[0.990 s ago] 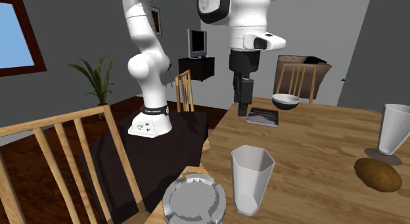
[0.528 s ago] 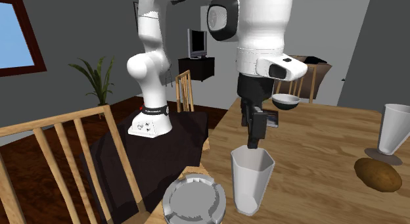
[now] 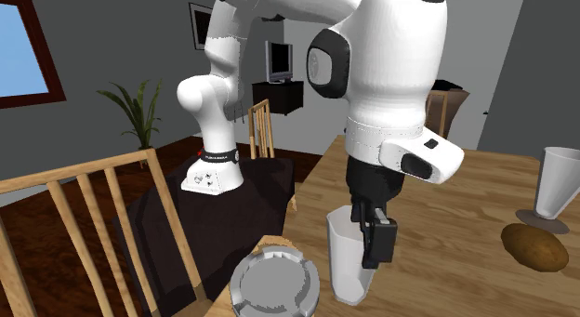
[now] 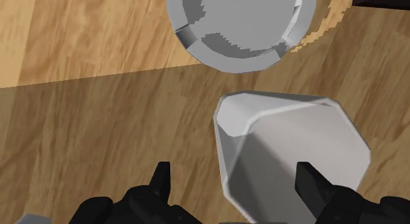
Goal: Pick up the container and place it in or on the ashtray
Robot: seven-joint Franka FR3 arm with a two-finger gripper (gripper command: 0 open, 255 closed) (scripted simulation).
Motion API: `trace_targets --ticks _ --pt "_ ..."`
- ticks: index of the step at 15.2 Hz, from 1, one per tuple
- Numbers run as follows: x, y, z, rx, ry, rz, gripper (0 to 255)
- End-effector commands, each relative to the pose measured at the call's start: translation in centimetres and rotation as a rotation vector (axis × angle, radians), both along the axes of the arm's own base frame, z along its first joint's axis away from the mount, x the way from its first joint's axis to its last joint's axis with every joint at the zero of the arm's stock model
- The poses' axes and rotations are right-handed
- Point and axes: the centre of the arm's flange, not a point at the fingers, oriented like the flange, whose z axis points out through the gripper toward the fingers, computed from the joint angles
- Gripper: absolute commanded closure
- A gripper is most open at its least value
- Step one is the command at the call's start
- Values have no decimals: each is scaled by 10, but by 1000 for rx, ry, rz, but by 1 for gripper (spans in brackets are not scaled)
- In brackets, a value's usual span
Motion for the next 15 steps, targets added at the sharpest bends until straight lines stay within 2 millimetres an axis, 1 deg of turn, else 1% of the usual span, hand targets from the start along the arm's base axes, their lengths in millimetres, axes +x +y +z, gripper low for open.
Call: trace_targets --ticks 1,4,5,13,14,15 --pt "1 -2 -10 0 -1 0 0" --pt "1 0 -26 0 -1 0 0" --pt "1 1 -34 0 -1 0 0" --pt "1 1 -34 0 -1 0 0" --pt "1 1 -34 0 -1 0 255" --pt "1 1 -34 0 -1 0 255"
